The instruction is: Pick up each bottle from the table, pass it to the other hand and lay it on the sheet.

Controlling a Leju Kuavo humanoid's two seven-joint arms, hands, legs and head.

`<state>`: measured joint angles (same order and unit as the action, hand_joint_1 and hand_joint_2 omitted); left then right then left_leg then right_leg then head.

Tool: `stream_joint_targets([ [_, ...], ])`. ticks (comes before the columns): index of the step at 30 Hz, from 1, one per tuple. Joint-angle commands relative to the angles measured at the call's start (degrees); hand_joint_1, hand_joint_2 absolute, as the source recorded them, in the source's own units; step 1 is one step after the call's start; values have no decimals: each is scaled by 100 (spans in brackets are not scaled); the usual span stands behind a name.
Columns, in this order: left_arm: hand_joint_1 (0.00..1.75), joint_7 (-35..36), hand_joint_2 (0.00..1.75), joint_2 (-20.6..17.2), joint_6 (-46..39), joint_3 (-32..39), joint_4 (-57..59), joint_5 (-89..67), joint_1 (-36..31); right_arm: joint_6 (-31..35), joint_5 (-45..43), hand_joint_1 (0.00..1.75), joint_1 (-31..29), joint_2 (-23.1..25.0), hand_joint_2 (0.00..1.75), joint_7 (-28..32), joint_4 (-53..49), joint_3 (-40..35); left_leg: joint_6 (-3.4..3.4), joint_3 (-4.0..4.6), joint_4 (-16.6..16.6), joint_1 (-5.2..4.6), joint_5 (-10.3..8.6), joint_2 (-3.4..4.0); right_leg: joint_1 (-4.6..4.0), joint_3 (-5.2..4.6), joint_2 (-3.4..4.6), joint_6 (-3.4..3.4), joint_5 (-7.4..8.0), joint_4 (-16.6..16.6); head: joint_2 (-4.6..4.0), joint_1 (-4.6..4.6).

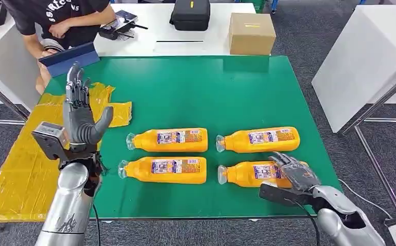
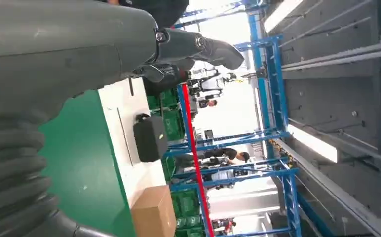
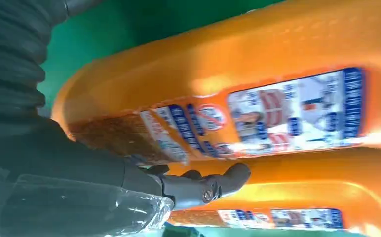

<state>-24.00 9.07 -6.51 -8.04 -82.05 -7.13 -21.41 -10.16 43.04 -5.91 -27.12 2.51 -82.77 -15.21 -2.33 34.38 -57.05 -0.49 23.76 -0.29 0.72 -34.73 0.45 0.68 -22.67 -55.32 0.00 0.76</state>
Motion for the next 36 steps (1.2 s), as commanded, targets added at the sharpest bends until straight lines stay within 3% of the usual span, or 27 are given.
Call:
stream_joint_targets([
  [1, 0, 12, 175, -67, 26, 204, 528, 16, -266, -56, 5, 0, -12, 31, 175, -27, 159, 80, 20, -30, 4, 3, 11, -4, -3, 31, -10, -8, -12, 5, 0, 0],
  [20, 0, -82, 175, -5, 107, 271, 956, 139, -319, 99, 388, 0, 279, 180, 175, 0, 298, 328, 16, -30, 11, 5, 6, -9, -4, 33, -13, -6, -9, 12, 0, -2],
  [26, 0, -115, 175, -15, 97, 331, 947, 170, -317, 24, 593, 0, -237, 359, 175, 112, 952, 50, 18, -34, 8, 7, 11, 13, -6, 32, 8, -7, -4, 13, 0, 0],
  [36, 0, -75, 175, 38, 54, 432, 762, 148, -238, 624, 1204, 0, -749, 542, 175, 95, 1523, -405, 21, -42, 9, 10, 15, 28, -7, 38, 20, -8, -4, 14, 0, -2],
])
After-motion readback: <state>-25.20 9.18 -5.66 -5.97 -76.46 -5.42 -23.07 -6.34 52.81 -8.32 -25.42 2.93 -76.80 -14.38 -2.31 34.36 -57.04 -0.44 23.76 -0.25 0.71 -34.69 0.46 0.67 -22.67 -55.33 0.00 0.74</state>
